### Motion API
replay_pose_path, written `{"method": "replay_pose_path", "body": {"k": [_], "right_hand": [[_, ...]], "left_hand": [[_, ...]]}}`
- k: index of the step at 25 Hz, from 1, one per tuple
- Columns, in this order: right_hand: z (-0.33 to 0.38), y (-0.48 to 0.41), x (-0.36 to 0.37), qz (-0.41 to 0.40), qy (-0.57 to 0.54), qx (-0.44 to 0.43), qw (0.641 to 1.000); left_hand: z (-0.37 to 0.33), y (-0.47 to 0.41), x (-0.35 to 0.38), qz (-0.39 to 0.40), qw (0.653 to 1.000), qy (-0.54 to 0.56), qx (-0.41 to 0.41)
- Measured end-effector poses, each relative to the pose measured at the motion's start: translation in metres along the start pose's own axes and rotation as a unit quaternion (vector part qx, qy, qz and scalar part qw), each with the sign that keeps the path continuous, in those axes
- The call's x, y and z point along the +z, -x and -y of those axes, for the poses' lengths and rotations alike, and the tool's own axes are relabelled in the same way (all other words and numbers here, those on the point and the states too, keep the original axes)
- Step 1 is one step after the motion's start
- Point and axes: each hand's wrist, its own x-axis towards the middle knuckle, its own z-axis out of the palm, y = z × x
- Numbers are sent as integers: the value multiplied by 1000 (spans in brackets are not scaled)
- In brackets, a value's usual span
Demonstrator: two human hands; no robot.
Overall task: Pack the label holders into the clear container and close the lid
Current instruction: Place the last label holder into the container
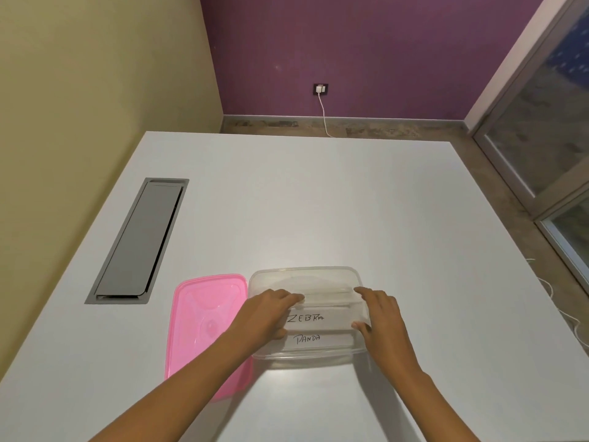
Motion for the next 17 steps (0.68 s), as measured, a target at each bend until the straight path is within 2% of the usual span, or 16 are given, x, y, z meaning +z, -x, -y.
{"method": "replay_pose_path", "body": {"k": [3, 7, 17], "right_hand": [[-5, 4, 4, 13, 33, 2, 999], [-11, 8, 9, 29, 3, 39, 999], [-17, 7, 16, 19, 46, 4, 999]], "left_hand": [[-4, -5, 15, 26, 1000, -6, 9], [-4, -7, 35, 39, 999, 20, -1], [-1, -5, 45, 25, 997, 70, -19]]}}
